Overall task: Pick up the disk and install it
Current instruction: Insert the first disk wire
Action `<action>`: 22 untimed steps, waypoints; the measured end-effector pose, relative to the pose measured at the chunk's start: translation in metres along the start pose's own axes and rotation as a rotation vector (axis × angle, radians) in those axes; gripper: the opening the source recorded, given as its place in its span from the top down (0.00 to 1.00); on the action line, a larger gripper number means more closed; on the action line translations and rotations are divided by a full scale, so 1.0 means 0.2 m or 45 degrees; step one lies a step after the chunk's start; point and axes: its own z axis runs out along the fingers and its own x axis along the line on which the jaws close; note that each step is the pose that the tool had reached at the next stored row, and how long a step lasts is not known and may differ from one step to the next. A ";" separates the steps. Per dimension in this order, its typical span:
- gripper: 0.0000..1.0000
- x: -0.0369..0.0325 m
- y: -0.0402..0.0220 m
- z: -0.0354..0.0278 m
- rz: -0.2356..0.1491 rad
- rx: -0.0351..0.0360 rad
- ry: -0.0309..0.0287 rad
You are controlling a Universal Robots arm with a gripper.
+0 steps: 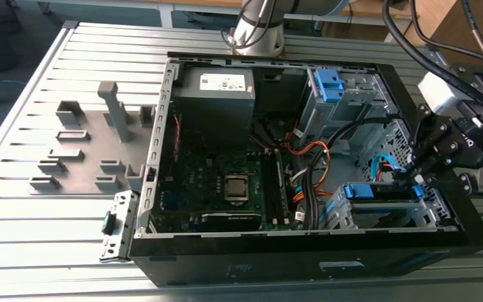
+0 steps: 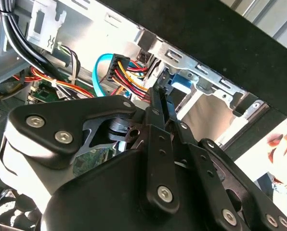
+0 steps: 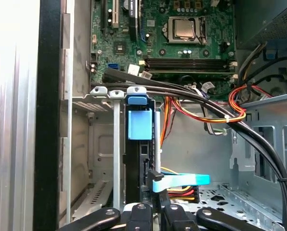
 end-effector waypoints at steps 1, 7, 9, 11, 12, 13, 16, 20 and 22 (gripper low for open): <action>0.84 0.003 0.000 0.000 0.000 0.0000 0.0003; 0.84 0.015 0.000 0.006 0.000 0.0000 0.0010; 0.84 0.020 0.000 0.007 0.000 0.0000 0.0014; 0.84 0.025 0.000 0.008 0.000 0.0000 0.0018; 0.84 0.026 0.000 0.008 0.000 0.0000 0.0021; 0.84 0.027 0.000 0.008 0.000 0.0000 0.0024; 0.84 0.029 0.000 0.006 0.000 0.0000 0.0055; 0.84 0.028 0.002 -0.013 0.001 0.0001 0.0077; 0.84 0.028 0.002 -0.012 0.000 0.0001 0.0074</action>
